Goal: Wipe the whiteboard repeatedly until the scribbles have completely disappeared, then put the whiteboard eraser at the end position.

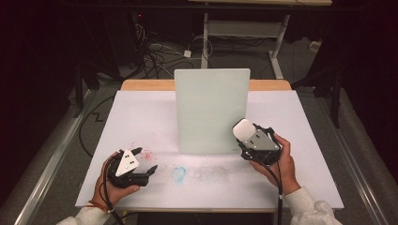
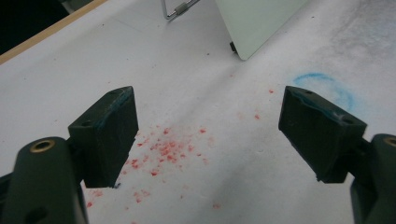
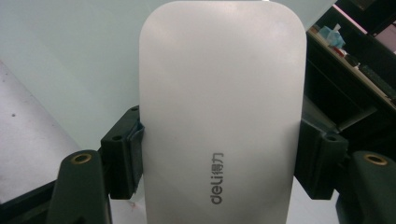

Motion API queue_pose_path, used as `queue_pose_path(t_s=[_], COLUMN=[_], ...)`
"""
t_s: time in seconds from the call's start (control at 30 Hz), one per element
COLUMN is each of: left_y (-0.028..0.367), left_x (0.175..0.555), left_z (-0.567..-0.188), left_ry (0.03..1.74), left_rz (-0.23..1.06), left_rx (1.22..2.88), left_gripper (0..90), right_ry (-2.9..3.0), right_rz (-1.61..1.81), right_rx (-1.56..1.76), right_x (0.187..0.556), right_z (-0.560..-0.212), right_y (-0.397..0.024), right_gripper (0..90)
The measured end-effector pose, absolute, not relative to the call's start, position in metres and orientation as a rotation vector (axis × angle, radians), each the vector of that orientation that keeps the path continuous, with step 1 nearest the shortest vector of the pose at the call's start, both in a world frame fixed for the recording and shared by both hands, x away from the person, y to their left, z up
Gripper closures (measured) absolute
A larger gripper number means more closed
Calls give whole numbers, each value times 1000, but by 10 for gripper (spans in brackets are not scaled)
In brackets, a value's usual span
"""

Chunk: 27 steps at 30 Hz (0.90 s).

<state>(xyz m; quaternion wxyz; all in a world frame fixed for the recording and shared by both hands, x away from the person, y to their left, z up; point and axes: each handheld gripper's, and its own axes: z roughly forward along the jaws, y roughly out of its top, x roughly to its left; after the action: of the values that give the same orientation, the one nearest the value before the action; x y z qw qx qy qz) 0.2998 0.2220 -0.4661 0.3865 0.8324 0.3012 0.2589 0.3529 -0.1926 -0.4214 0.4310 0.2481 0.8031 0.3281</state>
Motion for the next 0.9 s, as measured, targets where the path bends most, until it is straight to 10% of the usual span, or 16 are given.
queue_pose_path(t_s=[0.9], left_y=[219], left_x=[299], left_z=[-465], left_ry=[758], left_rz=[668], left_rx=[2127], left_gripper=[193], right_ry=[2267], right_rz=[839], right_rx=[431], right_x=[337], right_z=[-419], right_y=[-171], right_gripper=[308])
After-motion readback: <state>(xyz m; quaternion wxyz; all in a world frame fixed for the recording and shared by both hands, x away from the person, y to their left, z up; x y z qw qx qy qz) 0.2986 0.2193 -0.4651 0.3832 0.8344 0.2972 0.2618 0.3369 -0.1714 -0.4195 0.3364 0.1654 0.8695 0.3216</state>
